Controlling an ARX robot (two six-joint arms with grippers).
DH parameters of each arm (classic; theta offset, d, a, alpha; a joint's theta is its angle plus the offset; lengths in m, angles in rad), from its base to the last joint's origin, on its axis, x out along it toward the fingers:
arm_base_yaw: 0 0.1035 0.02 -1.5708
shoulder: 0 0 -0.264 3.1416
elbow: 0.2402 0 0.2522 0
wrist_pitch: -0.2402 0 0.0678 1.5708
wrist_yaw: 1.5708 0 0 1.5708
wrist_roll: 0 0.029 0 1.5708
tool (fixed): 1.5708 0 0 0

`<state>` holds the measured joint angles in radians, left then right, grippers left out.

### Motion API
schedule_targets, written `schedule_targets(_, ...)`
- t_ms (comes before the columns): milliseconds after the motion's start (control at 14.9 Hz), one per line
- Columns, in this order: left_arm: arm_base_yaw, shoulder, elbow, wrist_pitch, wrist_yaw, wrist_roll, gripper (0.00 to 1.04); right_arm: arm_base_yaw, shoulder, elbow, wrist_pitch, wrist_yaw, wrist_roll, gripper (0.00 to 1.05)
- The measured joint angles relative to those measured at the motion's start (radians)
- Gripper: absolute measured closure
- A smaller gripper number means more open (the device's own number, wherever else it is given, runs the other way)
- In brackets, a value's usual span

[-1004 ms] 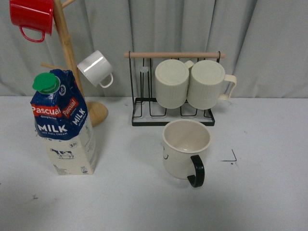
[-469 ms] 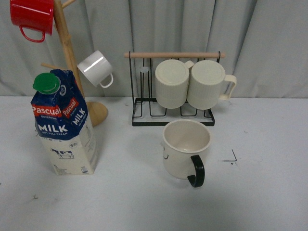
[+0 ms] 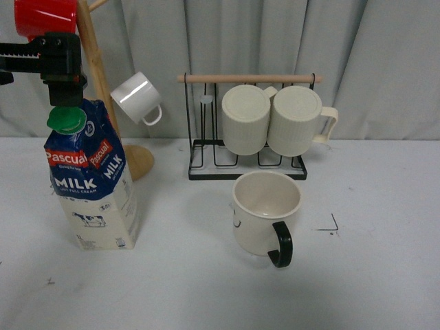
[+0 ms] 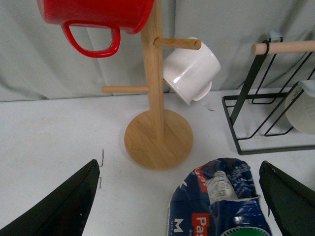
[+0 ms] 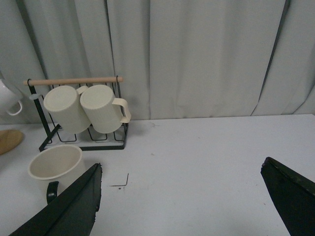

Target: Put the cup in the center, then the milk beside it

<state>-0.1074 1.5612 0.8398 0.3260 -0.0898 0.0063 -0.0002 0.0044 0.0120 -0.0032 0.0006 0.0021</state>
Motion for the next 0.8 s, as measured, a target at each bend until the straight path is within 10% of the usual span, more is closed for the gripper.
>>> schedule_targets(669, -0.015, 0.156, 0.047, -0.029, 0.05, -0.024, 0.07, 0.0, 0.0, 0.0, 0.0, 0.0, 0.0, 0.06)
schedule_targets(803, -0.015, 0.161, 0.059, -0.084, 0.069, -0.019, 0.31, 0.0, 0.0, 0.0, 0.0, 0.0, 0.0, 0.06)
